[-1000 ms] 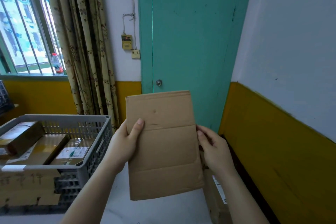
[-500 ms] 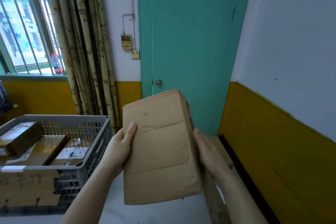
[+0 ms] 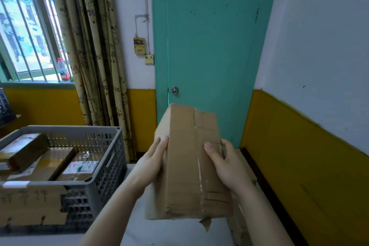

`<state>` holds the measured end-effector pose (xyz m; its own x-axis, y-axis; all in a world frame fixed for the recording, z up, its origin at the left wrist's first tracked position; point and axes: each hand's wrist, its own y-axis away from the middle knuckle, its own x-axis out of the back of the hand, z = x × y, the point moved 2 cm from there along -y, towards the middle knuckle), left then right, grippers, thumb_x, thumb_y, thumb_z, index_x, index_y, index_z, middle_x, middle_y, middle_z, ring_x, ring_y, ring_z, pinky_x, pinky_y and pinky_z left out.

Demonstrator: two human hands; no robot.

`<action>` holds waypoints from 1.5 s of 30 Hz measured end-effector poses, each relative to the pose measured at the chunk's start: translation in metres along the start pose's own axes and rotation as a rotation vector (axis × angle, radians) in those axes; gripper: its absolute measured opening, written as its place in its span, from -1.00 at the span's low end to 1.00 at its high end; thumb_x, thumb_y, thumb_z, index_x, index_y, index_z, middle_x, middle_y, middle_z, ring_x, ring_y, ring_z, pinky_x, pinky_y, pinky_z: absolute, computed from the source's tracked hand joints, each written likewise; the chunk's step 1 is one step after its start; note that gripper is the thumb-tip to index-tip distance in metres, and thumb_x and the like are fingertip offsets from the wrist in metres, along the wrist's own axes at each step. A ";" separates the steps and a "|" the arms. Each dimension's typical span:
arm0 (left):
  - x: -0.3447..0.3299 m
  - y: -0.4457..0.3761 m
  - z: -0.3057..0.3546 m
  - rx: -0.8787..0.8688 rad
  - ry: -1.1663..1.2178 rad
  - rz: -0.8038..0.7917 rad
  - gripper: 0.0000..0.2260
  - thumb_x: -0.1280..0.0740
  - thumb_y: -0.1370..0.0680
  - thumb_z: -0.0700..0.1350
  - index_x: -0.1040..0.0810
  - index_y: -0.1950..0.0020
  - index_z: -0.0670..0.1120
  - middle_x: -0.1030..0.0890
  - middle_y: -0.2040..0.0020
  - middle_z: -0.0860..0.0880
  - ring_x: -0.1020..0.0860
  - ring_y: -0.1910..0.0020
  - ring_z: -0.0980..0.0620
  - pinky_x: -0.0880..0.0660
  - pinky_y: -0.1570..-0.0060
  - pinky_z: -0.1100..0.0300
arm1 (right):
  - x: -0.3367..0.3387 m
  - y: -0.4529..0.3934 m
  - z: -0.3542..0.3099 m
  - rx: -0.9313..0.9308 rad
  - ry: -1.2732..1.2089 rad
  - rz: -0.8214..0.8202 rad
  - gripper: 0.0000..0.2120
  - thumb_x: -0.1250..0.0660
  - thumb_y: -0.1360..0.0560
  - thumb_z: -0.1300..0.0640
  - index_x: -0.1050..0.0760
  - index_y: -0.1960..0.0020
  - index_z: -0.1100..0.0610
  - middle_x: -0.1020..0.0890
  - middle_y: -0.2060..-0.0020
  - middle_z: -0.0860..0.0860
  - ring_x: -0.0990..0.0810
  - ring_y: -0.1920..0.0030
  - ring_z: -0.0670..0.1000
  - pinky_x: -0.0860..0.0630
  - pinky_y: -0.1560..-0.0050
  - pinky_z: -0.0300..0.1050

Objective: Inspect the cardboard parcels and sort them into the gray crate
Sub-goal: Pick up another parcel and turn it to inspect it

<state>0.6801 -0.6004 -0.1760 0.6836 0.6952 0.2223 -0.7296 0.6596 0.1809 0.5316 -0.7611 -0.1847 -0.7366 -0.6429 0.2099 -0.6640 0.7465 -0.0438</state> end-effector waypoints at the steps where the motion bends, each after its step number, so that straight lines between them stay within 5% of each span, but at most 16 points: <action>1: -0.003 0.004 0.003 0.006 0.036 -0.059 0.14 -0.16 -0.16 0.72 -0.12 -0.66 0.23 -0.43 -0.53 0.01 -0.44 -0.47 -0.08 -0.31 -0.51 -0.13 | -0.002 0.000 0.001 0.006 0.011 0.005 -0.54 -0.38 -0.45 -0.33 -0.36 -0.26 -0.20 -0.59 -0.06 -0.32 -0.61 0.06 -0.38 -0.49 0.09 -0.37; 4: -0.011 0.009 0.011 -0.007 0.034 -0.118 0.13 -0.25 -0.17 0.68 -0.16 -0.65 0.18 -0.54 -0.37 0.02 -0.57 -0.28 -0.01 -0.51 -0.34 -0.08 | -0.006 -0.001 0.006 0.018 0.055 0.048 -0.58 -0.40 -0.49 -0.28 -0.31 -0.23 -0.20 -0.53 0.06 -0.38 -0.57 0.11 -0.35 -0.41 0.16 -0.36; 8: -0.010 0.004 0.015 0.018 -0.018 -0.003 -0.11 -0.25 -0.28 0.56 -0.34 -0.46 0.07 -0.60 -0.18 0.05 -0.64 -0.10 0.03 -0.59 0.04 0.09 | -0.004 0.001 0.005 0.027 0.102 0.059 -0.76 -0.32 -0.50 -0.37 -0.52 -0.05 -0.27 -0.64 0.06 -0.37 -0.59 -0.04 -0.30 -0.48 0.01 -0.24; 12: -0.014 0.001 0.014 -0.030 -0.090 0.052 -0.29 -0.27 -0.44 0.49 -0.34 -0.41 0.05 -0.59 -0.10 0.11 -0.64 -0.01 0.10 -0.55 0.22 0.21 | -0.004 -0.002 -0.003 0.007 0.196 0.082 -0.48 -0.05 -0.49 -0.52 -0.56 0.15 -0.15 -0.59 0.16 -0.26 -0.52 0.09 -0.23 -0.43 -0.02 -0.06; 17: -0.018 0.004 0.012 -0.131 -0.118 -0.002 -0.60 -0.20 -0.50 0.47 -0.35 -0.30 0.40 -0.65 -0.06 0.25 -0.68 0.04 0.20 -0.54 0.23 0.30 | 0.006 -0.005 -0.010 0.010 0.279 0.167 -0.10 0.11 -0.55 -0.47 -0.61 -0.18 0.27 -0.68 -0.10 0.11 -0.59 0.08 -0.08 -0.52 -0.12 0.06; 19: -0.017 0.003 0.010 -0.155 -0.113 -0.001 -0.65 -0.21 -0.57 0.41 -0.39 -0.32 0.39 -0.67 -0.08 0.23 -0.69 0.01 0.18 -0.58 0.16 0.25 | 0.009 -0.005 -0.009 -0.005 0.331 0.169 -0.09 0.14 -0.55 -0.47 -0.65 -0.02 0.27 -0.70 0.08 0.12 -0.57 0.22 -0.07 -0.52 0.07 -0.03; 21: -0.018 0.004 0.008 -0.166 -0.110 0.005 -0.65 -0.21 -0.59 0.38 -0.42 -0.35 0.36 -0.68 -0.09 0.21 -0.69 0.00 0.16 -0.61 0.10 0.20 | 0.008 -0.003 -0.009 -0.018 0.391 0.184 -0.17 0.16 -0.54 -0.47 -0.52 0.34 0.18 -0.59 0.38 0.05 -0.51 0.37 0.00 -0.40 0.29 -0.07; 24: -0.020 0.005 0.004 -0.164 -0.096 -0.009 -0.62 -0.21 -0.59 0.36 -0.41 -0.39 0.33 -0.69 -0.10 0.19 -0.70 -0.02 0.14 -0.63 0.04 0.17 | 0.007 -0.001 -0.008 -0.008 0.415 0.206 -0.25 0.12 -0.57 -0.43 -0.37 0.45 0.13 -0.50 0.48 0.05 -0.49 0.42 0.04 -0.34 0.35 -0.08; 29: -0.014 0.008 0.008 -0.165 -0.065 -0.019 -0.48 -0.23 -0.54 0.40 -0.36 -0.48 0.29 -0.67 -0.16 0.17 -0.70 -0.02 0.14 -0.64 0.07 0.20 | 0.006 0.003 -0.001 0.058 0.329 0.124 -0.22 0.04 -0.54 -0.48 -0.54 0.31 0.16 -0.65 0.32 0.05 -0.62 0.24 0.02 -0.44 0.22 -0.06; 35: -0.008 0.009 0.006 -0.241 -0.067 -0.074 -0.43 -0.36 -0.53 0.29 -0.30 -0.52 0.34 -0.68 -0.18 0.24 -0.69 -0.07 0.21 -0.62 -0.01 0.20 | 0.001 0.008 -0.001 0.133 0.252 0.090 -0.75 -0.25 -0.57 -0.30 -0.53 0.15 -0.18 -0.59 0.07 -0.15 -0.54 0.06 -0.22 -0.43 0.07 -0.18; 42: -0.003 0.006 0.007 -0.161 0.031 0.051 -0.24 -0.39 -0.37 0.44 -0.38 -0.50 0.16 -0.68 -0.19 0.10 -0.71 -0.05 0.08 -0.69 0.00 0.04 | 0.002 0.018 -0.004 0.091 0.007 -0.085 -0.85 -0.38 -0.54 -0.23 -0.63 -0.08 -0.30 -0.69 -0.07 -0.24 -0.64 -0.07 -0.23 -0.55 -0.11 -0.15; 45: 0.003 0.003 0.007 -0.123 0.091 0.071 -0.15 -0.45 -0.31 0.43 -0.35 -0.48 0.07 -0.65 -0.19 0.05 -0.68 -0.07 0.06 -0.66 0.09 0.11 | 0.000 0.022 -0.001 0.066 -0.061 -0.195 -0.72 -0.40 -0.55 -0.13 -0.52 -0.08 -0.55 -0.65 -0.07 -0.42 -0.61 -0.05 -0.37 -0.55 -0.01 -0.39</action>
<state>0.6799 -0.5988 -0.1684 0.6337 0.7605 0.1415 -0.7717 0.6342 0.0479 0.5170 -0.7448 -0.1850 -0.5980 -0.7851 0.1611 -0.8005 0.5950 -0.0721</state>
